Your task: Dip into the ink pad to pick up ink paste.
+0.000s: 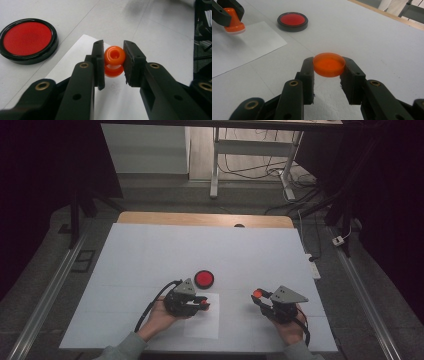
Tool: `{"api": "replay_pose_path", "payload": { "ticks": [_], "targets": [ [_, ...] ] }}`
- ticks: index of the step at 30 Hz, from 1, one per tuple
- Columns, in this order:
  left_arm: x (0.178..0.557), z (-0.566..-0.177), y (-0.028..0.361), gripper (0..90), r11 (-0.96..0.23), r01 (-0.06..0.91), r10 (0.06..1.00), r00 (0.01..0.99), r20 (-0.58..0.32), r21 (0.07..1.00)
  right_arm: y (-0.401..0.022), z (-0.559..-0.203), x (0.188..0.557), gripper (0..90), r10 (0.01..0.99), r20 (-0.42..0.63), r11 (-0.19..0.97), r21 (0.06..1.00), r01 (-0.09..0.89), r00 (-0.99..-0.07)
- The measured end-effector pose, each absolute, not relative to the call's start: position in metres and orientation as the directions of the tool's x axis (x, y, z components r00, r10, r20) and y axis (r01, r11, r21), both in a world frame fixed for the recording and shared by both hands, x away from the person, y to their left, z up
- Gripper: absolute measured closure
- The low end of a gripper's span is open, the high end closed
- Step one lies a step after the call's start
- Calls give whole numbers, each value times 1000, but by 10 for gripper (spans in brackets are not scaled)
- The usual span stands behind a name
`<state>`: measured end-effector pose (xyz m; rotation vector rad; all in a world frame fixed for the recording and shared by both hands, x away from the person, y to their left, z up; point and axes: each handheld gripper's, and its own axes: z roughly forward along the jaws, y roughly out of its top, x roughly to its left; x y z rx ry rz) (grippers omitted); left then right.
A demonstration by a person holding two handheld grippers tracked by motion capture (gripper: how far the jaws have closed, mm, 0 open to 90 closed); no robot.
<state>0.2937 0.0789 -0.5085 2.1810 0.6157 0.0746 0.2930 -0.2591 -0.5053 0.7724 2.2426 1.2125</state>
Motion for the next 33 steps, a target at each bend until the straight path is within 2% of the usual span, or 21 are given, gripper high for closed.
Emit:
{"api": "replay_pose_path", "payload": {
  "ticks": [33],
  "targets": [
    [291,-522,75,716,-568,396,469,876,-111,721,-261,-505,294,640,673,-134,444,860,252,-727]
  ]
}}
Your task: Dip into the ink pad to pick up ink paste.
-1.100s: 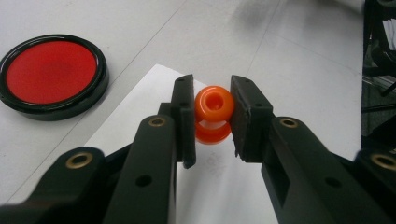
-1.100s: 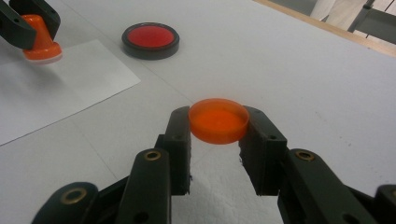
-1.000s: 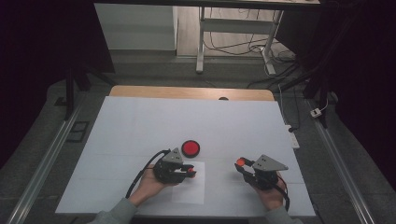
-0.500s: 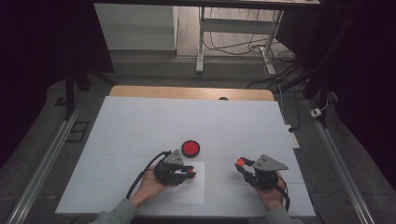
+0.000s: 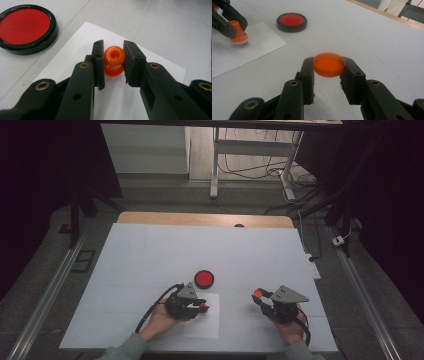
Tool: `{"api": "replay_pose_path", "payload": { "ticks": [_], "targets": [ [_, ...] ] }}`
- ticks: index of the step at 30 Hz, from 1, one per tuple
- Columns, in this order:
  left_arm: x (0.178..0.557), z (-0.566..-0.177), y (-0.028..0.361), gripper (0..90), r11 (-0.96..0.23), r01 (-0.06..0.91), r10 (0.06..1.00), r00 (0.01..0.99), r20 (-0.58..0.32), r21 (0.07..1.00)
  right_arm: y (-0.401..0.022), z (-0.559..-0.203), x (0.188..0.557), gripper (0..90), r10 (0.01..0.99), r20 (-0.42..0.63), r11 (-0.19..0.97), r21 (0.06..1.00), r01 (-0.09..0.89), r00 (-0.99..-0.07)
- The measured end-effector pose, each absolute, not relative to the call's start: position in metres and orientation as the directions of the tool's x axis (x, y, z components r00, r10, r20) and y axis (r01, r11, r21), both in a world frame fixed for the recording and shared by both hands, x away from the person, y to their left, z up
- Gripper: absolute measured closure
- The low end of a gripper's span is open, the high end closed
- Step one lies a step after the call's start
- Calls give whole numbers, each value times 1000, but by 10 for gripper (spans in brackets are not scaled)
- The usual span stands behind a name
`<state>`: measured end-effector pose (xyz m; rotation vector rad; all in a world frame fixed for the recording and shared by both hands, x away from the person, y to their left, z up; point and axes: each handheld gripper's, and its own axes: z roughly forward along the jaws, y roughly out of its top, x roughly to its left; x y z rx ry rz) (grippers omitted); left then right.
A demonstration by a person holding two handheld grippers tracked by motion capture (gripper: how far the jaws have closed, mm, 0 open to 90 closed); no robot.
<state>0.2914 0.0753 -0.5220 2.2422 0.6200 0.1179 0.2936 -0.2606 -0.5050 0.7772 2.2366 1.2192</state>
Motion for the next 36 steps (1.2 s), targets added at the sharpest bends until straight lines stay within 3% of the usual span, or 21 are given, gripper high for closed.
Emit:
{"api": "replay_pose_path", "payload": {
  "ticks": [16,36],
  "targets": [
    [284,-532,74,720,-591,333,469,883,-23,734,-261,-505,293,640,676,-138,446,858,253,-724],
    [282,-532,72,724,-600,326,471,882,-7,731,-259,-505,292,640,672,-131,440,863,251,-729]
  ]
}}
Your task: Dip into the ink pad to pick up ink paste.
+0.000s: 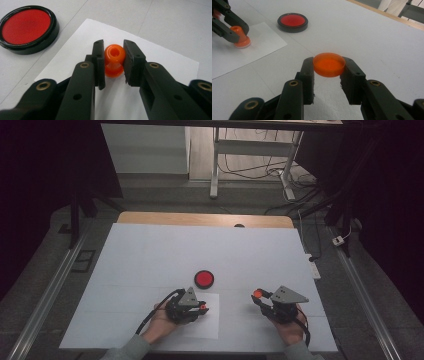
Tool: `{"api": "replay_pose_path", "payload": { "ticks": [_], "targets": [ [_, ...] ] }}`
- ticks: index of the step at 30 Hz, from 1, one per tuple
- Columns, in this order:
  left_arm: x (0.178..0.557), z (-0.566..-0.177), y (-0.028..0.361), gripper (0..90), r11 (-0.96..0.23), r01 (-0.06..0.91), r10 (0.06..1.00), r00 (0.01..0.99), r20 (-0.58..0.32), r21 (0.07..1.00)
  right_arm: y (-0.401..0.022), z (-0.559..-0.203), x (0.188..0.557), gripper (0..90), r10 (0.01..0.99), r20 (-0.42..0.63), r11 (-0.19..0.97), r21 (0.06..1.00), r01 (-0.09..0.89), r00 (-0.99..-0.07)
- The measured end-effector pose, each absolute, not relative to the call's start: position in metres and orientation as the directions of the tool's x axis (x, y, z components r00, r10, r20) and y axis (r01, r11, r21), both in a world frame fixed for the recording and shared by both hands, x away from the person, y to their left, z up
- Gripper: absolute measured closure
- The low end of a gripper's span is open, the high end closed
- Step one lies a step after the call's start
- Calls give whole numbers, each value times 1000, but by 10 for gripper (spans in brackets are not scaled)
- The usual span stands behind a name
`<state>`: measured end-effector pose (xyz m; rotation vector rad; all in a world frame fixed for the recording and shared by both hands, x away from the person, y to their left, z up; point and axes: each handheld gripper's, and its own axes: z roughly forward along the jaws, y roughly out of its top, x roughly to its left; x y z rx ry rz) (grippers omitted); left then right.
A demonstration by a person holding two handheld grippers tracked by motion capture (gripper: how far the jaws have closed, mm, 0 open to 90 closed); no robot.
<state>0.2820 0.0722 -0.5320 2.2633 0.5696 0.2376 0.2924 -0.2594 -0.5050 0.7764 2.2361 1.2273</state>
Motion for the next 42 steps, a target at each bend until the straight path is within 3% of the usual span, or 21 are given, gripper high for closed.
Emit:
{"api": "replay_pose_path", "payload": {
  "ticks": [33,38,42],
  "targets": [
    [279,-529,69,723,-630,287,453,891,42,722,-257,-504,291,640,664,-133,445,861,246,-735],
    [280,-503,78,722,-472,282,474,880,-29,835,-257,-504,291,639,664,-134,445,862,245,-736],
    [281,-486,84,722,-398,299,474,876,-84,867,-257,-505,292,639,663,-127,440,864,247,-738]
  ]
}}
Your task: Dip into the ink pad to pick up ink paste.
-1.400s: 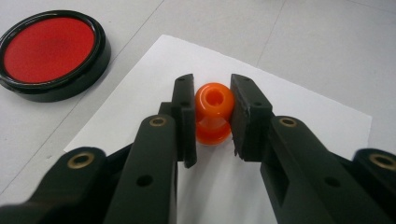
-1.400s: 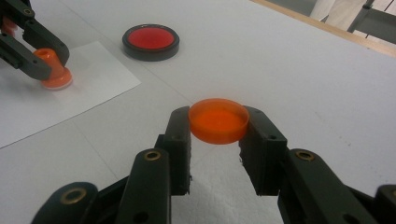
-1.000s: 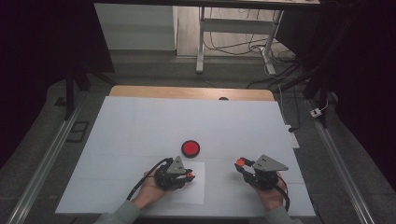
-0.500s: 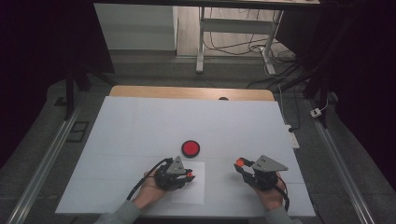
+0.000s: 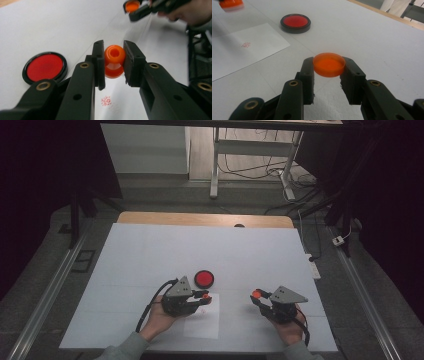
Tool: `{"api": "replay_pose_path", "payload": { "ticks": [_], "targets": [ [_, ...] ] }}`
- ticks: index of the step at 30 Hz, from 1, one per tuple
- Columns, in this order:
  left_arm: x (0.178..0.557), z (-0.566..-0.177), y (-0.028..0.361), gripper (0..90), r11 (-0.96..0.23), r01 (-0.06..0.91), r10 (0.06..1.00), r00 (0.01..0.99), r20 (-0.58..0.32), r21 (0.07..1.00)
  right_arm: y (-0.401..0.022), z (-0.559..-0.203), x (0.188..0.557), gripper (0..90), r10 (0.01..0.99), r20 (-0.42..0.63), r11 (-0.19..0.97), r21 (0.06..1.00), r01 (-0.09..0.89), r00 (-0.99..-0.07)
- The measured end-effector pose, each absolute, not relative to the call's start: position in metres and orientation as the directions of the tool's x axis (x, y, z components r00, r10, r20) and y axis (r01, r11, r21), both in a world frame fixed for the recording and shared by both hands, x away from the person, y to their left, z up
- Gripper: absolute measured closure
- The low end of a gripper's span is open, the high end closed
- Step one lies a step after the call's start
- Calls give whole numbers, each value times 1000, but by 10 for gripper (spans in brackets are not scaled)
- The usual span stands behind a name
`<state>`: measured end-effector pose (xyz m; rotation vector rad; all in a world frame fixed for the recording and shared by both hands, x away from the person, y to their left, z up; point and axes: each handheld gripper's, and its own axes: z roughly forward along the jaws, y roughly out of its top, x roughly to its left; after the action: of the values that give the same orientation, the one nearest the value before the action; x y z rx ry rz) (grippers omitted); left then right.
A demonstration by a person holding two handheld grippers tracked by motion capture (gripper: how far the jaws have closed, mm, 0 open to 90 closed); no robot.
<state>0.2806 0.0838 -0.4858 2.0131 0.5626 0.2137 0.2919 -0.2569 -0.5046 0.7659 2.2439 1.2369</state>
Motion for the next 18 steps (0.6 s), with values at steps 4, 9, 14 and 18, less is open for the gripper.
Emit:
{"api": "replay_pose_path", "payload": {
  "ticks": [4,9,14,18],
  "targets": [
    [280,-482,86,721,-399,312,477,874,-95,862,-257,-503,291,639,664,-132,444,862,245,-736],
    [281,-483,86,721,-430,321,477,875,-90,843,-257,-504,291,639,664,-130,441,863,246,-736],
    [280,-490,80,721,-487,312,474,879,-53,816,-257,-504,292,639,664,-131,443,862,247,-736],
    [282,-498,79,721,-519,322,471,881,-49,792,-257,-504,292,639,663,-129,441,863,246,-737]
  ]
}}
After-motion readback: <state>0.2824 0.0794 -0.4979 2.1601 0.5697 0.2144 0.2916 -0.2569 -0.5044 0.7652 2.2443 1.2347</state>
